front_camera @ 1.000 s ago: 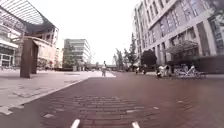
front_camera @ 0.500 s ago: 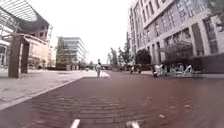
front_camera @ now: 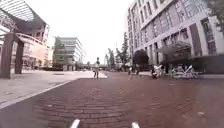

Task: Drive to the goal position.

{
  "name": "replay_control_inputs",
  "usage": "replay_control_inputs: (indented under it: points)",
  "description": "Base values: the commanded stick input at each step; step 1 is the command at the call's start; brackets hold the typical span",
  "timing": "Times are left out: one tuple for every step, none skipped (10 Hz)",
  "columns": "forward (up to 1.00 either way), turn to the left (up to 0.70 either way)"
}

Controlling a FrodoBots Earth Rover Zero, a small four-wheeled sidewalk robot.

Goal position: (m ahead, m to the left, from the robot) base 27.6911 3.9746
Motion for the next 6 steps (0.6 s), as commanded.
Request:
replay_control_inputs:
  points:
    - [0.70, 0.00]
    - [0.70, 0.00]
    - [0.70, 0.00]
    - [0.70, 0.00]
    - [0.70, 0.00]
    - [0.70, 0.00]
